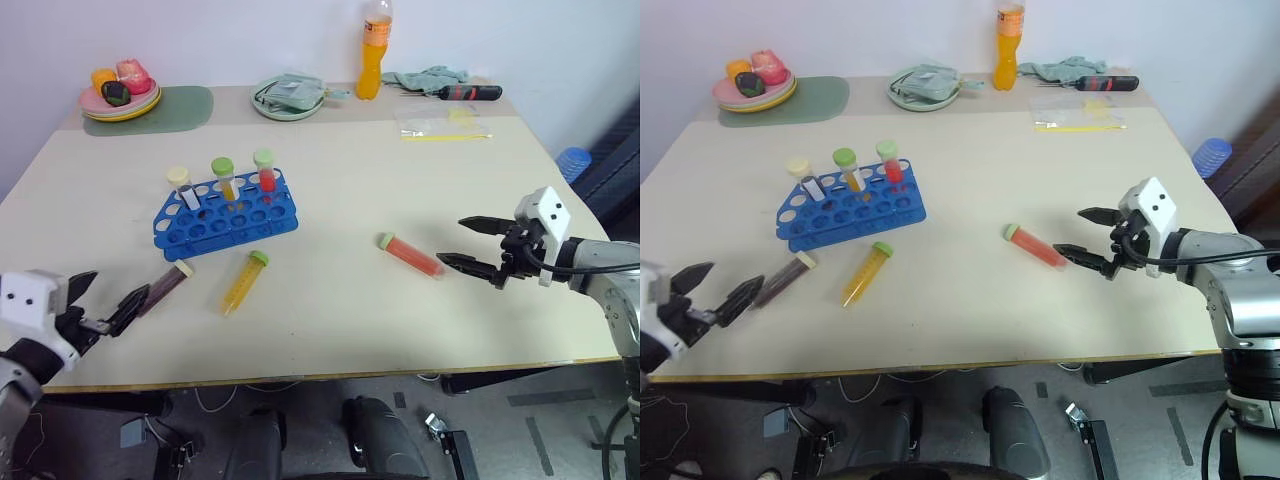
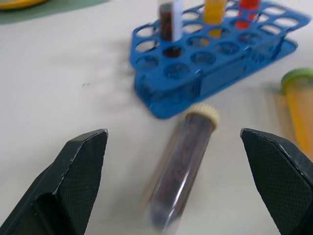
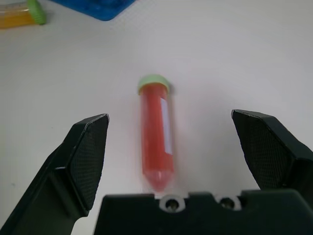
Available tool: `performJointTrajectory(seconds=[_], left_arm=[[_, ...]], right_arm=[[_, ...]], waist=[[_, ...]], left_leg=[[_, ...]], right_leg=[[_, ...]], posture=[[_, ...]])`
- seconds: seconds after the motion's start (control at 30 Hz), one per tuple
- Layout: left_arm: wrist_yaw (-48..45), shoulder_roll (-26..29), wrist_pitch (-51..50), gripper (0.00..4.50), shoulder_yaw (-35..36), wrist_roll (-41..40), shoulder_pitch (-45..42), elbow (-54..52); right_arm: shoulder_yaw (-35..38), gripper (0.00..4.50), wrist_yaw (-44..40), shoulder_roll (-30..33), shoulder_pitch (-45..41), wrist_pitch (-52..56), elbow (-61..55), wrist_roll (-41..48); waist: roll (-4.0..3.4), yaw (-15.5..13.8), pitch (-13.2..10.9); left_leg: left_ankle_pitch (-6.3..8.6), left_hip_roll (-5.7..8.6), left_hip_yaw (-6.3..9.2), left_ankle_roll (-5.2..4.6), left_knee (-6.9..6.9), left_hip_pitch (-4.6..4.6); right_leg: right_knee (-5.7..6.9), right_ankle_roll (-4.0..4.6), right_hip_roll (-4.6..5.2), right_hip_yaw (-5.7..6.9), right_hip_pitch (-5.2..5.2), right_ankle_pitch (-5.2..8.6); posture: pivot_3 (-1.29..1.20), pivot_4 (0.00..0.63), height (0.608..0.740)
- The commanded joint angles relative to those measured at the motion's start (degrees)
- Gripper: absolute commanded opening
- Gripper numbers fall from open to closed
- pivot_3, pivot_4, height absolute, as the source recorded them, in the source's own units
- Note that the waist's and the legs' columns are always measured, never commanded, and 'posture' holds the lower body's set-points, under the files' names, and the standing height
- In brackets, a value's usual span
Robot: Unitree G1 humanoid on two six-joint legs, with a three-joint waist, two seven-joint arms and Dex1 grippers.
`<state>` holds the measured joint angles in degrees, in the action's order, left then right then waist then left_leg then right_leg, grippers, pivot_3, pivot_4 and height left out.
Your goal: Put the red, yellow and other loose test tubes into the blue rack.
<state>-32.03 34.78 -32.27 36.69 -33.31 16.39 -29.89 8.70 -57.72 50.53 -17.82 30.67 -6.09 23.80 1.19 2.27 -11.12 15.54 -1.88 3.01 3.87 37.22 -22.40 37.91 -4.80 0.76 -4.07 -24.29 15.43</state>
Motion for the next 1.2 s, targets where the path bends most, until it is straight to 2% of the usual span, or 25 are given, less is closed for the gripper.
performJointTrajectory(seconds=[0.03, 0.2, 0.33, 0.43, 0.53, 0.63, 0.8, 1.03, 1.2], left_arm=[[0.4, 0.0, 0.3, 4.50, -3.0, -0.4, -2.6, 0.0], [-0.4, 0.1, 1.0, 4.50, -7.5, 0.5, -4.7, 1.0], [-1.2, -0.2, 0.3, 4.50, -17.9, 0.9, -10.0, -1.6], [-1.6, -1.7, -1.2, 4.50, -25.6, -0.7, -13.1, -5.2], [-3.0, -2.4, -1.5, 4.50, -34.0, 0.6, -15.2, -7.4], [-3.9, -3.1, -1.2, 4.50, -38.8, 1.1, -16.5, -7.6], [-5.0, -2.9, -0.4, 4.50, -41.2, 1.3, -16.2, -7.7], [-5.2, -3.0, 0.9, 4.50, -41.0, 2.0, -13.7, -8.8], [-4.2, -3.8, 1.8, 4.50, -41.0, 2.5, -11.5, -10.0]], right_arm=[[0.2, 4.45, 0.8, 0.1, -0.9, 0.9, -3.7, 0.8], [-0.7, 4.45, 2.8, 0.4, -0.4, 1.4, -6.7, -0.7], [-3.7, 4.45, 5.0, 2.2, -3.1, 7.0, -13.0, -1.4], [-12.9, 4.45, 7.2, 5.7, -9.6, 19.5, -15.7, -5.8], [-20.7, 4.45, 10.2, 2.4, -22.1, 39.3, -13.2, -4.3], [-28.7, 4.45, 13.2, -0.5, -30.4, 46.4, -9.1, -7.3], [-36.4, 4.45, 14.6, -6.1, -39.3, 54.6, -0.3, -6.9], [-43.3, 4.45, 15.3, -11.5, -46.4, 52.1, 13.9, -9.6], [-46.0, 4.45, 14.7, -13.2, -48.0, 50.9, 19.7, -10.9]], waist=[[0.00, 0.1, 0.0], [0.00, 0.3, 0.0], [-0.02, -0.1, 0.0], [-0.01, 0.0, 0.0], [-0.03, 0.6, 0.0], [-0.05, 0.4, 0.0], [-0.05, 0.1, 0.0], [-0.05, 0.3, 0.0], [-0.06, 0.3, 0.0]], left_leg=[[0.00, 0.00, 0.00, 0.00, 0.00, 0.00], [0.00, -0.02, 0.00, 0.00, -0.02, 0.02], [0.00, 0.01, 0.02, 0.00, 0.04, 0.00], [0.00, 0.02, 0.00, 0.00, 0.08, -0.02], [0.00, 0.00, 0.00, 0.00, 0.07, 0.03], [0.00, -0.02, 0.07, 0.00, 0.00, 0.06], [0.00, 0.02, 0.06, 0.00, 0.02, -0.03], [0.00, 0.02, 0.05, -0.01, 0.03, -0.04], [0.00, 0.01, 0.05, -0.01, 0.02, -0.04]], right_leg=[[0.00, 0.00, 0.00, 0.00, 0.00, 0.00], [0.02, -0.01, -0.02, -0.01, 0.00, 0.00], [0.06, -0.01, 0.00, 0.00, 0.00, -0.01], [0.05, -0.02, 0.03, -0.01, 0.01, -0.01], [0.08, -0.01, 0.00, -0.05, -0.01, -0.02], [0.13, 0.02, -0.08, -0.05, -0.04, -0.01], [0.09, 0.02, 0.00, -0.02, -0.06, -0.01], [0.08, 0.01, 0.00, 0.00, -0.07, -0.01], [0.09, 0.01, 0.00, 0.00, -0.09, -0.01]], posture=[[0.00, 0.150, 0.740], [0.00, 0.150, 0.740], [0.00, 0.150, 0.740], [0.00, 0.150, 0.740], [0.00, 0.150, 0.740], [0.00, 0.150, 0.740], [0.00, 0.150, 0.740], [0.00, 0.150, 0.740], [0.00, 0.150, 0.740]])
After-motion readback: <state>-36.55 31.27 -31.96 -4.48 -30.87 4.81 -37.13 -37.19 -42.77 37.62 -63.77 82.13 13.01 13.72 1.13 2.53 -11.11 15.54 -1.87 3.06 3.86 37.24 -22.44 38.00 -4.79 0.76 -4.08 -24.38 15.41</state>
